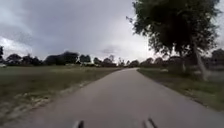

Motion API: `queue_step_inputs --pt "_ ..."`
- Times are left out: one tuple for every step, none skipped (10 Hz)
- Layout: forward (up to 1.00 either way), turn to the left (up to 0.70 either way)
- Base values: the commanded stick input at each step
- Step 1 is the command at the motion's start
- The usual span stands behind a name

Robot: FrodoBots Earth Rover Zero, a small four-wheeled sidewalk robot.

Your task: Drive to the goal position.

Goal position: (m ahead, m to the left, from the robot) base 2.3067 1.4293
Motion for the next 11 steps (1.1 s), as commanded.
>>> queue_step_inputs --pt "1.0 0.0" --pt "1.0 0.0" --pt "1.0 0.0" --pt "1.0 0.0" --pt "1.0 0.0" --pt "1.0 0.0" --pt "1.0 0.0" --pt "1.0 0.0" --pt "1.0 0.0" --pt "1.0 0.0" --pt "1.0 0.0"
